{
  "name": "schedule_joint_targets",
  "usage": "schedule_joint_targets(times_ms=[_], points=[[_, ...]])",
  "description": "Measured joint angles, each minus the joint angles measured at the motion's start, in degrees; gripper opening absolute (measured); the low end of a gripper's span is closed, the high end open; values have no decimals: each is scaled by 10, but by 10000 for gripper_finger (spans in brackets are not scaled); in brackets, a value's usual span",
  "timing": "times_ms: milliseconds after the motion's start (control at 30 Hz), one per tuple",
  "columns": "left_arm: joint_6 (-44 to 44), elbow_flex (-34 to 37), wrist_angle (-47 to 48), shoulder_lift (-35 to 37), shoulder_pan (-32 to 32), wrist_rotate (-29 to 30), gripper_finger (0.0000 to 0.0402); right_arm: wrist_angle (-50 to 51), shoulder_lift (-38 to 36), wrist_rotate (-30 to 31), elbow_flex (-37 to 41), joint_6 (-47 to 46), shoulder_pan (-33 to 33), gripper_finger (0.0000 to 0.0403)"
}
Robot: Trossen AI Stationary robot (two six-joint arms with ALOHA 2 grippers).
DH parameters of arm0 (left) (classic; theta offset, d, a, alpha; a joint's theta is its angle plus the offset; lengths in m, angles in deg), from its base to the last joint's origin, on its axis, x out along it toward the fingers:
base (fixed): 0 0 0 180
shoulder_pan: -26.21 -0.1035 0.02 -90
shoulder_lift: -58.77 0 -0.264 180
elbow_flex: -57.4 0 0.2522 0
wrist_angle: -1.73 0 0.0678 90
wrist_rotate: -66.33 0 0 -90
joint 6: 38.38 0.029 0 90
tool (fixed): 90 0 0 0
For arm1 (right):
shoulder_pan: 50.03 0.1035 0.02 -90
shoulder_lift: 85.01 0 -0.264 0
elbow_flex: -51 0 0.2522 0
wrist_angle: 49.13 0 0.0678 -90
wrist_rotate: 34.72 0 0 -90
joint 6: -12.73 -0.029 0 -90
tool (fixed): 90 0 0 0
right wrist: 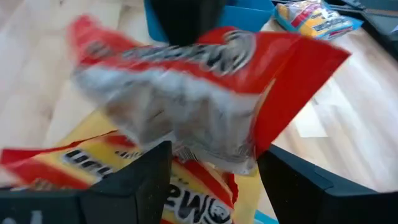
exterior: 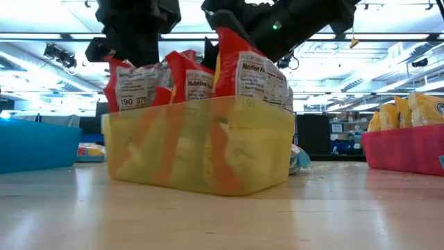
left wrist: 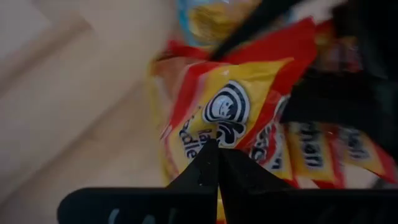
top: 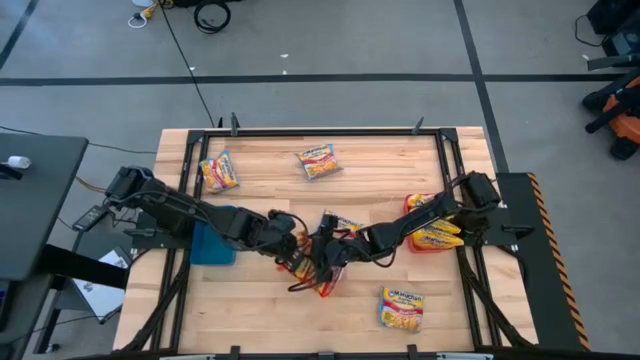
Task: Sort Maruchan noodles
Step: Put the red noodle pack into the yellow bin
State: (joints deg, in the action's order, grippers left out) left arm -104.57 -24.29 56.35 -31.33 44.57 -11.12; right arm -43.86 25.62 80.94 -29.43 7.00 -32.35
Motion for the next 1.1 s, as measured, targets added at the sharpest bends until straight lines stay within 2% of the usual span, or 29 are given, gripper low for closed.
schedule_joint_targets(times_ms=[100, 300, 433, 533, 700, 867, 1000, 1100], points=[[6, 0, 8, 0, -7, 3, 12, 19, -16, 4, 1, 2, 10, 240], [54, 0, 1, 0, -16, 4, 54, 63, -53, 34, 1, -3, 29, 240], [84, -4, 1, 0, -23, -2, 79, 61, -66, 75, 1, 4, 36, 240], [91, -5, -1, 1, -25, -6, 95, 23, -68, 107, 1, 13, 33, 240], [105, -5, -2, 1, -20, -17, 125, -31, -68, 71, 0, 18, 21, 240], [114, -5, -7, 1, -20, -19, 177, -35, -64, 80, 0, 19, 12, 240], [124, -14, -7, 13, -20, -31, 216, -39, -32, 77, 1, 13, -9, 240], [134, -28, 10, 30, -8, -32, 229, -43, -9, 70, -1, 2, -22, 240]])
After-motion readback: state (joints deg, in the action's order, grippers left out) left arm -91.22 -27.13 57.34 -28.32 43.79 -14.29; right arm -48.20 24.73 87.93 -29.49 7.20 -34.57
